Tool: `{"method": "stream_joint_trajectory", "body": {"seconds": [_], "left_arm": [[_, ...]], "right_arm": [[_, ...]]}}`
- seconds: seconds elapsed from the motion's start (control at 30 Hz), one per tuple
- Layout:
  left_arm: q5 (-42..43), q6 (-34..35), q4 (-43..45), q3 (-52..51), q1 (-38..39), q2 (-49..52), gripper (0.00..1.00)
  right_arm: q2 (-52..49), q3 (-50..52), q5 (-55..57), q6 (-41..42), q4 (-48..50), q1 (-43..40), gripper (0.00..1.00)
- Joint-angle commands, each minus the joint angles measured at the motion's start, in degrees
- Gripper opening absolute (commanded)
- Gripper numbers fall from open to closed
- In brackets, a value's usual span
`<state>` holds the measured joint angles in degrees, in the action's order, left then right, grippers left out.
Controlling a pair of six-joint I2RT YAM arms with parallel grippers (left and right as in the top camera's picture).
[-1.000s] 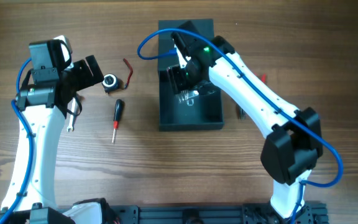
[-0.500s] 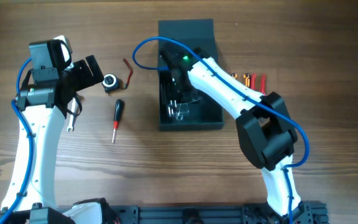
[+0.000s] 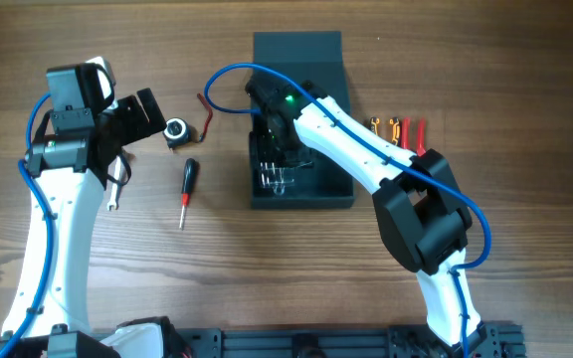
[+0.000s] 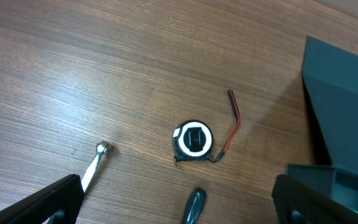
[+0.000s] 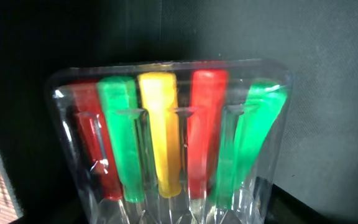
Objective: Pack container
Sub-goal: 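Carry the screwdriver case with right gripper and lower into green box, then release case, move right gripper over the red-handled cutters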
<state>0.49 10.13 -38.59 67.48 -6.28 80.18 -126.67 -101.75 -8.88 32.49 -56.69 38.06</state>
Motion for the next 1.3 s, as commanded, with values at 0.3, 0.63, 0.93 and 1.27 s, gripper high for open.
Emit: {"method": "stream_joint_trajectory", "body": {"seconds": [0.3, 0.63, 0.93, 1.27], "left_arm": [[0.7, -0.9, 0.2, 1.0, -0.3, 0.1, 1.0], [0.7, -0.9, 0.2, 1.0, -0.3, 0.1, 1.0], [0.7, -0.9, 0.2, 1.0, -0.3, 0.1, 1.0], [0.7, -0.9, 0.2, 1.0, -0.3, 0.1, 1.0]], "right_arm": [[1.2, 0.2, 1.8, -6.4, -0.1, -0.2, 0.85], [24.7, 0.1, 18.3, -14.5, -2.2, -9.9, 0.95], [24.5, 0.2, 10.6, -25.2, -10.3, -33.5, 0.99], [7.0, 0.2, 5.0, -26.4, -12.4, -41.8, 0.8]]}}
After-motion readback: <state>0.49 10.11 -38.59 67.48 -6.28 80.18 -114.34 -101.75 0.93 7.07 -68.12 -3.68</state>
